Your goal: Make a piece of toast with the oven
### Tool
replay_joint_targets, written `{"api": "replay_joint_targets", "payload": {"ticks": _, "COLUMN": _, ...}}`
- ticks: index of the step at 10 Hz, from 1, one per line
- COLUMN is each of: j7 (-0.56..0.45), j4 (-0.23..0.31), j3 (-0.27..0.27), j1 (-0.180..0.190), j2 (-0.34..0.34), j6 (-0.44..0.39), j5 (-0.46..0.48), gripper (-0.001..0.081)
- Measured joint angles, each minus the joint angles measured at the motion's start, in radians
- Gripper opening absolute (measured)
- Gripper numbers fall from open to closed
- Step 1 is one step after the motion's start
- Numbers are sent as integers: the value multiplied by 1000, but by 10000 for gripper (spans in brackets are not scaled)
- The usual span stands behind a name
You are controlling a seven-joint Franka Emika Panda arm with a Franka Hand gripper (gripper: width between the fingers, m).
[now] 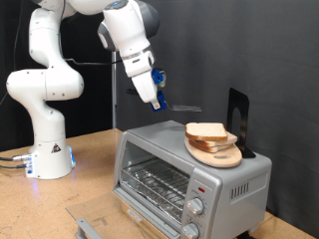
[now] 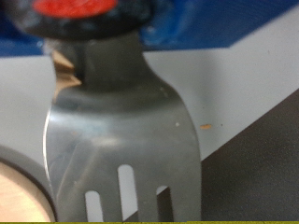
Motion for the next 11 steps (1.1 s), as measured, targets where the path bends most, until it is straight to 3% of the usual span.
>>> {"api": "replay_joint_targets", "payload": {"ticks": 2, "j7": 2, "j4": -3, "j3": -24, "j1": -3, "j2": -1, "j6": 1, "j5": 44, "gripper": 315}}
{"api": "replay_joint_targets", "payload": {"ticks": 4, "j7": -6, "j4": -1, "j3": -90, "j1": -18, "j2": 0, "j6": -4, "j5": 71, "gripper": 315}}
{"api": "replay_joint_targets", "payload": {"ticks": 6, "j7": -35, "j4": 15, "j3": -137, "j1": -55, "j2": 19, "j6": -8, "j5": 59, "gripper": 315}}
{"api": "replay_joint_targets", "payload": {"ticks": 9, "j7": -110, "j4": 54, "j3": -166, "j1": -128, "j2": 83, "j6": 11, "j5": 15, "gripper": 315}}
{"api": "replay_joint_targets", "payload": {"ticks": 11, "j7": -177, "j4": 73, "j3": -198, "j1": -153, "j2": 119, "j6": 10, "j5": 10, "gripper": 315}}
